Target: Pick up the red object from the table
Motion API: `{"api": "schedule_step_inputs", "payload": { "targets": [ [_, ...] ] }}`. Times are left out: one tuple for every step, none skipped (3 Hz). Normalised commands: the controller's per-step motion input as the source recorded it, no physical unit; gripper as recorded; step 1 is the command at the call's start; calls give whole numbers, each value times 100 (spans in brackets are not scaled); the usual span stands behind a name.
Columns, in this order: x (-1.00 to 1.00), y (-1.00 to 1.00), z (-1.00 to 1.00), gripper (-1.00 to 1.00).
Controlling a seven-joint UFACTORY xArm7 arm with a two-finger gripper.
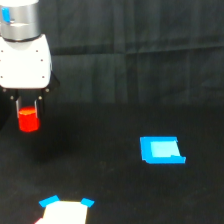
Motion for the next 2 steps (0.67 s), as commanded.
{"api": "schedule_step_inputs", "payload": {
  "targets": [
    [4, 19, 18, -100],
    [0, 100, 44, -100]
  ]
}}
